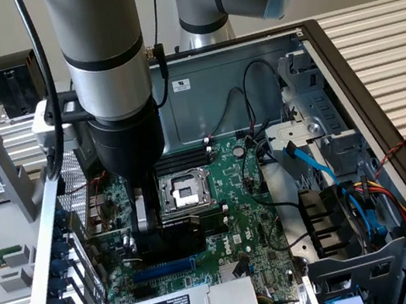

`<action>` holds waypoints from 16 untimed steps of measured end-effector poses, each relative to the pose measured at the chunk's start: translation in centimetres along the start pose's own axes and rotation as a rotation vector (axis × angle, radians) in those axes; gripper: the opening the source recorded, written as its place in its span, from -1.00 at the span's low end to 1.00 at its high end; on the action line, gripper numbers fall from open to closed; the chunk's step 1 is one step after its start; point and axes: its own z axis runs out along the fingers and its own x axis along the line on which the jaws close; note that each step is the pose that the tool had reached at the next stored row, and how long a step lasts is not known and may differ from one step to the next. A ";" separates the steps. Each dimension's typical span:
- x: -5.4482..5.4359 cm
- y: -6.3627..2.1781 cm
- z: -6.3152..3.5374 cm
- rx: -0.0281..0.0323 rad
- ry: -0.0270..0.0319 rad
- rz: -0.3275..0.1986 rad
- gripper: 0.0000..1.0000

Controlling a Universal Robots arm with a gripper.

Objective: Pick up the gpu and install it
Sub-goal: 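Insert the gpu into the slot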

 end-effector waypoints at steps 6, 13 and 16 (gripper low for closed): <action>0.0 0.13 0.24 -0.0001 0.0000 0.000 -0.47; 0.0 0.24 0.50 -0.0002 0.0002 0.000 -0.47; 0.0 0.24 0.55 0.0000 0.0001 0.000 -0.47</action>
